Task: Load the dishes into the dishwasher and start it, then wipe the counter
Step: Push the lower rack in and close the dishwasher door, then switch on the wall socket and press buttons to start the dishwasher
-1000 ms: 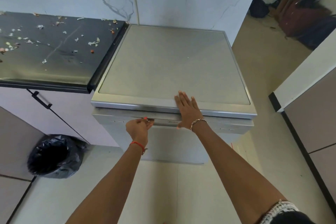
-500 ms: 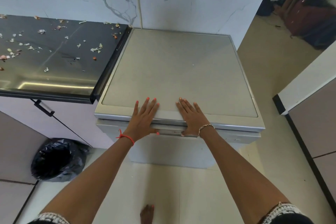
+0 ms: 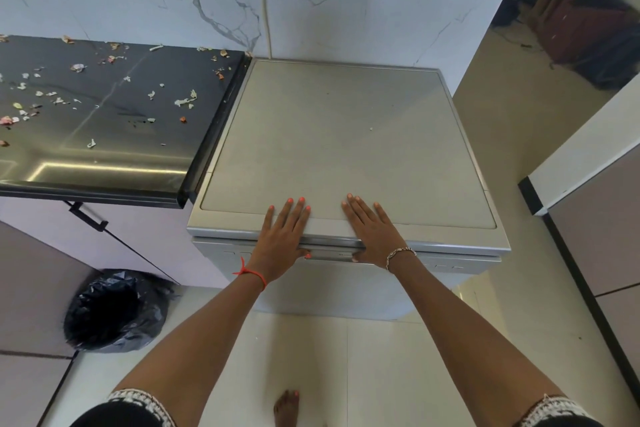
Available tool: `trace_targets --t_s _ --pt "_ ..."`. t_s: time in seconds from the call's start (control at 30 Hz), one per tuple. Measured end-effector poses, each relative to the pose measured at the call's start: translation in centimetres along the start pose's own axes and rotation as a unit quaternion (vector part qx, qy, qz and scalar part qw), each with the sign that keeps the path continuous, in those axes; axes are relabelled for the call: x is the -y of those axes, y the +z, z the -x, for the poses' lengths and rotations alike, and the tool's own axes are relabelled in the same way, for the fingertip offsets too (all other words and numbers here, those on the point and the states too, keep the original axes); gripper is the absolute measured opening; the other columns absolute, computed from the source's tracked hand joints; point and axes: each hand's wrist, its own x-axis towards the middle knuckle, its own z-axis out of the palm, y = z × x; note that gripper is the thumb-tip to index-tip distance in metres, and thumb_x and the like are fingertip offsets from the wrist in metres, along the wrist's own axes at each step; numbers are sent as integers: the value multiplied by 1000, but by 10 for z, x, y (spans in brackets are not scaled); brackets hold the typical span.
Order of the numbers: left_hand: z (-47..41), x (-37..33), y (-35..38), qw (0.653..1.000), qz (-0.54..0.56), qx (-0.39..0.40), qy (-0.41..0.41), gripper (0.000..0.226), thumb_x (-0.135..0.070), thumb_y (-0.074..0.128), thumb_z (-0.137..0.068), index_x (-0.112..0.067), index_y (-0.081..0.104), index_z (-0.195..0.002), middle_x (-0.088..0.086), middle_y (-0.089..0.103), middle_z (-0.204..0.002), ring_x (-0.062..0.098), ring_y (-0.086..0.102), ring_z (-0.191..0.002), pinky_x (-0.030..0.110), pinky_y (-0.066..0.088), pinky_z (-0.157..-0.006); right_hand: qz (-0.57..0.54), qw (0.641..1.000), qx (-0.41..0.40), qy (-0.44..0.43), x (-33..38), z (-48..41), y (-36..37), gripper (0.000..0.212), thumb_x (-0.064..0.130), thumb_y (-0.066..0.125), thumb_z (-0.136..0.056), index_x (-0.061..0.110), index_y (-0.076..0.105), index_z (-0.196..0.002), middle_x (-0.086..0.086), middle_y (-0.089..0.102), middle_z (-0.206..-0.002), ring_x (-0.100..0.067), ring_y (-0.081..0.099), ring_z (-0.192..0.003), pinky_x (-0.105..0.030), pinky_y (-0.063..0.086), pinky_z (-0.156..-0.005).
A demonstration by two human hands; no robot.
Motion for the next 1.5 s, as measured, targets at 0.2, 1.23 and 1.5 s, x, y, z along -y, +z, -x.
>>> trace_targets --t_s 0.2,1.23,1.5 --pt "0 -3 -1 1000 -1 13 -8 104 -47 83 -56 -5 32 -136 16 46 -141 34 46 -128 58 41 -98 -6 1000 -8 4 2 1 0 104 38 65 -82 11 -11 -147 -6 -15 -156 -21 -11 -145 -40 -7 -116" --pt "-50 58 -59 984 145 70 -78 68 -51 47 -92 -10 31 -144 4 25 -154 18 19 -143 38 18 -116 -134 983 119 52 -2 -58 -93 52 43 37 -98 -1 56 -116 -19 53 -123 -32 51 -113 -37 40 -91" --pt "-135 149 -61 981 163 50 -89 59 -44 48 -94 -10 37 -140 4 30 -151 16 21 -142 34 18 -116 -142 988 5 66 -23 -164 -157 43 35 37 -99 1 62 -107 -18 55 -119 -28 50 -113 -33 38 -90"
